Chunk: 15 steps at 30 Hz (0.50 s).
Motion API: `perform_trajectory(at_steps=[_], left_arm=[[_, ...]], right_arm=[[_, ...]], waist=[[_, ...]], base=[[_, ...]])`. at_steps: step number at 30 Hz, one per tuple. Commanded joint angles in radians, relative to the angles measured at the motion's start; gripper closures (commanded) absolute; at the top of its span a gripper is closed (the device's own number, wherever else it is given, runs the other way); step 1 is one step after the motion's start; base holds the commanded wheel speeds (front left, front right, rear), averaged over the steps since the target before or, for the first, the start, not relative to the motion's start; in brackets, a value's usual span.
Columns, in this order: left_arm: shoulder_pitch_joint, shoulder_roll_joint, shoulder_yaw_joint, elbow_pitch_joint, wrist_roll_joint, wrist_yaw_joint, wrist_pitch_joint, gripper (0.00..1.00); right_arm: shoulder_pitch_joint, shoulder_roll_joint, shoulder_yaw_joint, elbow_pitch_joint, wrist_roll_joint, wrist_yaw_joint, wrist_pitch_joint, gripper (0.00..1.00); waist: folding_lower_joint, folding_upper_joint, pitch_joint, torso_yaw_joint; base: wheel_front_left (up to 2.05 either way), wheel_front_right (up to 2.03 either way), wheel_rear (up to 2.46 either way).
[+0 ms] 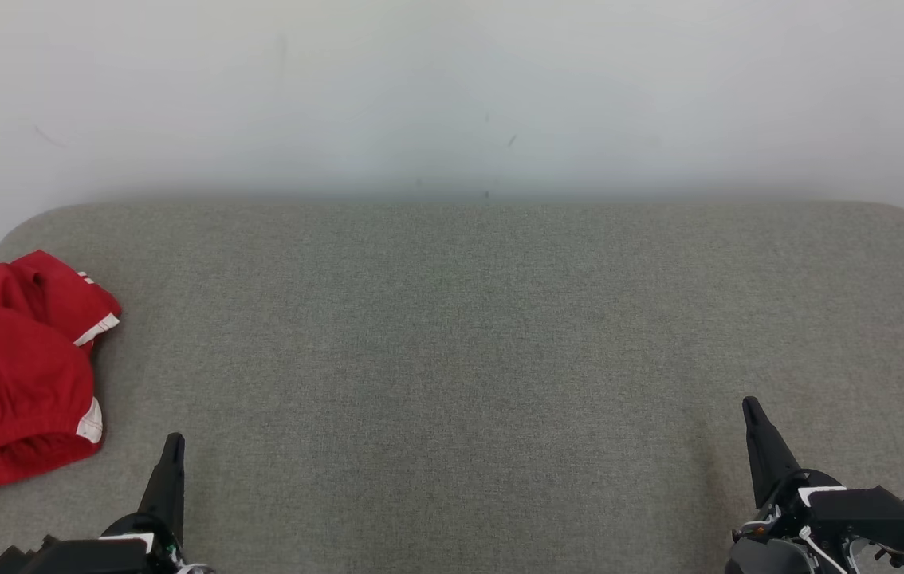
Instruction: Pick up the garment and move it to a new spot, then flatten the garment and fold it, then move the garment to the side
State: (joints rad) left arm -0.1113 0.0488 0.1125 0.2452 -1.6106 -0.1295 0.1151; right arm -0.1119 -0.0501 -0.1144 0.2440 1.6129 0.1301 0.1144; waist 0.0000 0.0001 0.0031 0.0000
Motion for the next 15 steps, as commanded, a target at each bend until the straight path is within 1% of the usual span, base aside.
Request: perform_trajectory(at_steps=[1, 15], left_arm=[[0.006, 0.003, 0.003, -0.002, -0.005, -0.003, 0.001, 1.0], [0.006, 0.003, 0.004, -0.003, -0.005, -0.003, 0.001, 1.0]], right_arm=[[0.008, 0.0, 0.0, -0.001, 0.0, 0.001, 0.003, 1.0], [0.008, 0.0, 0.0, -0.001, 0.0, 0.001, 0.003, 1.0]], waist=[[0.0, -0.0001, 0.0, 0.0], [0.0, -0.0001, 0.0, 0.0]], base=[[0.0, 0.0, 0.0], [0.0, 0.0, 0.0]])
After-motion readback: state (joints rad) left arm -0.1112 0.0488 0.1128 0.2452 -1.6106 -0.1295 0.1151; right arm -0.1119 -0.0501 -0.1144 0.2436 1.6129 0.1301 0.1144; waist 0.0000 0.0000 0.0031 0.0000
